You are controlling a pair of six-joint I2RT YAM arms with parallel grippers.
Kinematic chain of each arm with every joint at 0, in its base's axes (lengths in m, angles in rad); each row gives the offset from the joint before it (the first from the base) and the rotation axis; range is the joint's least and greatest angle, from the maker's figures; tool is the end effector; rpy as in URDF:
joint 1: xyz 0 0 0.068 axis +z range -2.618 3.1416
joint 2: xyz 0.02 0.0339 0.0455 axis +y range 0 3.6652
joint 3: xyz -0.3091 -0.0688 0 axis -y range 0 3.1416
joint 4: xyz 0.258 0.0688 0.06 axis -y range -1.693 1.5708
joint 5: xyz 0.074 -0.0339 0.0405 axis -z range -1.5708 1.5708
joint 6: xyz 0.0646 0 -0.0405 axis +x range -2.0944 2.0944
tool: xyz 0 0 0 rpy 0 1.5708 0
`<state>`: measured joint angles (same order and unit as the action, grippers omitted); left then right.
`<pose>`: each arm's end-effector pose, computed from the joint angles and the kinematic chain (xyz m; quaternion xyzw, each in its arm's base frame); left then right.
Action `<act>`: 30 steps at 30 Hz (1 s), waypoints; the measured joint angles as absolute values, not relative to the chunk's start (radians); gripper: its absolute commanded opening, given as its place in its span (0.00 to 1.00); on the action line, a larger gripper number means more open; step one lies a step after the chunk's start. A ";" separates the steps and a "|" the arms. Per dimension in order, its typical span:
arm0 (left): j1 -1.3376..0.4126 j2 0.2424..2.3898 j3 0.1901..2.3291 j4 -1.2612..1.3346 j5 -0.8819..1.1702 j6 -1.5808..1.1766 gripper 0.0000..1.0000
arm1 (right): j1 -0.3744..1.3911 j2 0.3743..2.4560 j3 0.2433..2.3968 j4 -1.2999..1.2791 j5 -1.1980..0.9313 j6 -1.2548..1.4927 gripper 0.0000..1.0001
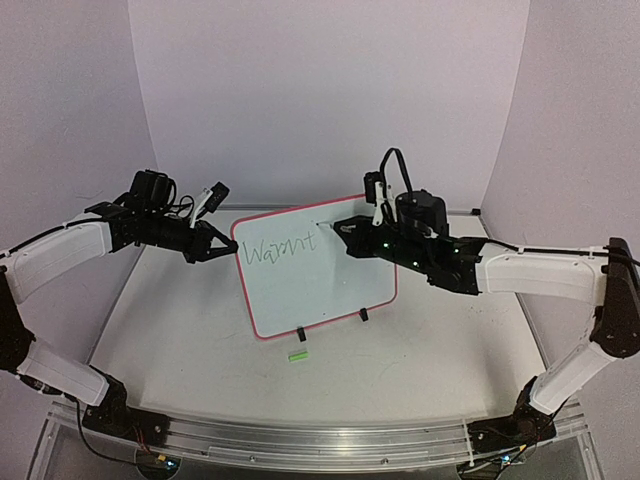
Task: Write a sentence on the whiteboard
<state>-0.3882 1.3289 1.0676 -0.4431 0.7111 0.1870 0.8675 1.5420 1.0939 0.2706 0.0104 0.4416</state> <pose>0.2658 -0.1542 0.3253 0.3815 0.7745 -0.3539 0.3598 0.2631 0.3093 0.3403 -0.1588 0.7504 0.3875 0.5115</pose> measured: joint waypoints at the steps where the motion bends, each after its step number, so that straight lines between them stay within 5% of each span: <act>1: -0.388 1.329 1.068 -0.443 0.710 0.186 0.00 | 0.866 1.547 1.094 0.270 0.010 0.442 0.00; 30: -0.388 1.329 1.068 -0.438 0.704 0.184 0.00 | 0.864 1.558 1.018 0.290 -0.017 0.501 0.00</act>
<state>-0.3882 1.3293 1.0676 -0.4381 0.7036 0.1837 0.8642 1.5578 1.0183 0.2904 -0.0170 0.5014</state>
